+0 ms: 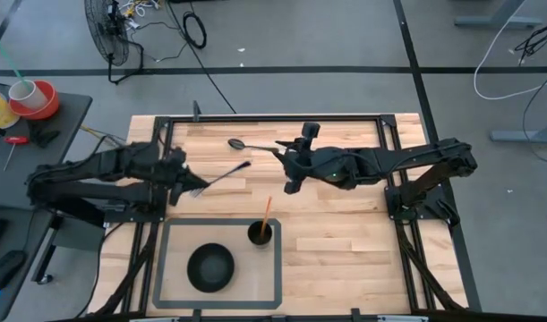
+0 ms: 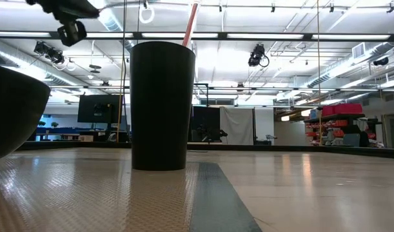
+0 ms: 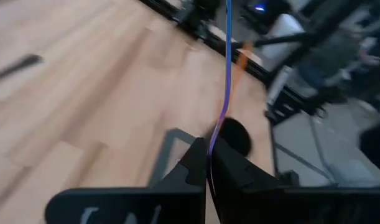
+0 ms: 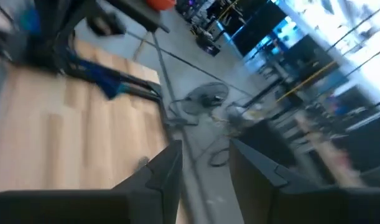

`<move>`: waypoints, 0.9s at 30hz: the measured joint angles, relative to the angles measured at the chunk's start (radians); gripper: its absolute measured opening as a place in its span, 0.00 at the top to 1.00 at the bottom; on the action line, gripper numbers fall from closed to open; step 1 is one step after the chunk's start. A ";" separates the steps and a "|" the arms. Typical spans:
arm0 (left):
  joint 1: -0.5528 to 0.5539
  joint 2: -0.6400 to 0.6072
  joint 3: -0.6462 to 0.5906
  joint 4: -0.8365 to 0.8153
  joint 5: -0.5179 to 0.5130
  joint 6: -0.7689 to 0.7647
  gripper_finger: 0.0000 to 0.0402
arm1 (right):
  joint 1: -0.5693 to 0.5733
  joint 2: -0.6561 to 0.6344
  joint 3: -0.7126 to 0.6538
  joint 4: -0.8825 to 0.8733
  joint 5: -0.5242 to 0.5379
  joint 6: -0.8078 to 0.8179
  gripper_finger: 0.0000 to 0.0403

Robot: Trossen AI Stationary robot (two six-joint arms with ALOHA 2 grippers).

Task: Pick & Place Utensil
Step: Put the blue fork into the black bowl

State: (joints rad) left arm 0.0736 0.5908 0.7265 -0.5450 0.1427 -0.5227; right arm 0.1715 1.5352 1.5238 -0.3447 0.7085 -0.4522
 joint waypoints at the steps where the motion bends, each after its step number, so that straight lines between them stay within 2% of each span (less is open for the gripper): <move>1: -0.020 -0.023 -0.031 0.039 0.013 -0.004 0.98 | -0.002 0.000 0.000 0.003 -0.032 0.046 0.67; 6: -0.112 -0.082 -0.144 0.270 0.071 0.017 0.98 | -0.008 0.000 0.000 0.009 -0.233 0.376 0.67; 11: -0.181 -0.080 -0.190 0.314 -0.030 0.069 0.98 | -0.007 0.025 0.000 0.081 -0.457 0.602 0.67; 13: -0.201 -0.075 -0.212 0.367 -0.058 0.087 0.98 | -0.002 0.052 0.000 0.135 -0.511 0.667 0.67; 17: -0.229 -0.074 -0.240 0.453 -0.064 0.090 0.98 | 0.003 0.102 0.000 0.188 -0.518 0.799 0.67; 27: -0.293 -0.075 -0.244 0.456 -0.114 0.111 0.97 | 0.035 0.113 -0.001 0.285 -0.516 0.789 0.67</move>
State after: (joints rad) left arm -0.2194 0.5163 0.4828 -0.0893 0.0286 -0.4112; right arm 0.2067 1.6478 1.5227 -0.0599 0.1928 0.3366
